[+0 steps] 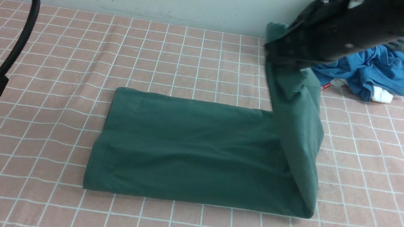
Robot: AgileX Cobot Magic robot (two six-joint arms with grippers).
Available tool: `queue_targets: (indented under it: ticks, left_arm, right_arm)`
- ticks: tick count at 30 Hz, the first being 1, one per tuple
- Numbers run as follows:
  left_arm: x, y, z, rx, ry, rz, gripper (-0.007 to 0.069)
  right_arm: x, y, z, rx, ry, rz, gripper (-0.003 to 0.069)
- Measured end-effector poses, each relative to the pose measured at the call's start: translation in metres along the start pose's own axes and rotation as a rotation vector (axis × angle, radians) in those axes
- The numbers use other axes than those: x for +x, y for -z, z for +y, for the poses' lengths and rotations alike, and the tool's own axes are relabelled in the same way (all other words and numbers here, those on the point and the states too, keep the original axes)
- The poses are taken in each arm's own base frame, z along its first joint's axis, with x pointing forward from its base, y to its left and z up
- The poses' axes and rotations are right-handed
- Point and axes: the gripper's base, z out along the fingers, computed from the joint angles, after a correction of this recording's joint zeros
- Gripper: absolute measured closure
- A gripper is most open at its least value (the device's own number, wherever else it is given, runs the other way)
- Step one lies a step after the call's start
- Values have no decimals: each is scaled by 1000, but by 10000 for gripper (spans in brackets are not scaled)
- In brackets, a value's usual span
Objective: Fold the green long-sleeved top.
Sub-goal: Use the right arm to drag the right edge of the fabric to the left and folds it over the left edge
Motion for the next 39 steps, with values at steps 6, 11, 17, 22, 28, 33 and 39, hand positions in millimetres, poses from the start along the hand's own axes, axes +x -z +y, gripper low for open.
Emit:
queue_targets:
  ticks: [6,11,17,22,28,33,39]
  left_arm:
    - [12,24,-10,9,-19,-33,627]
    - [27,30,-20,37,-62,-41,627]
    - [49,23,-25,55,-85,-3,627]
    - [60,23,-25,47,-89,3,627]
    - [63,26,-26,36,-96,-11,627]
    - [63,26,-25,33,-97,-10,627]
    - [63,26,-25,32,-100,-10,627]
  right_arm:
    - [-4,-78,44,-128,-20,97,615]
    - [-2,-117,74,-203,-20,125,615]
    - [10,-158,86,-281,-99,173,615]
    - [16,-173,89,-321,-163,181,615]
    - [14,-173,95,-398,-222,159,534]
    - [8,-165,100,-459,-179,127,364]
    - [-4,-140,87,-414,-25,96,237]
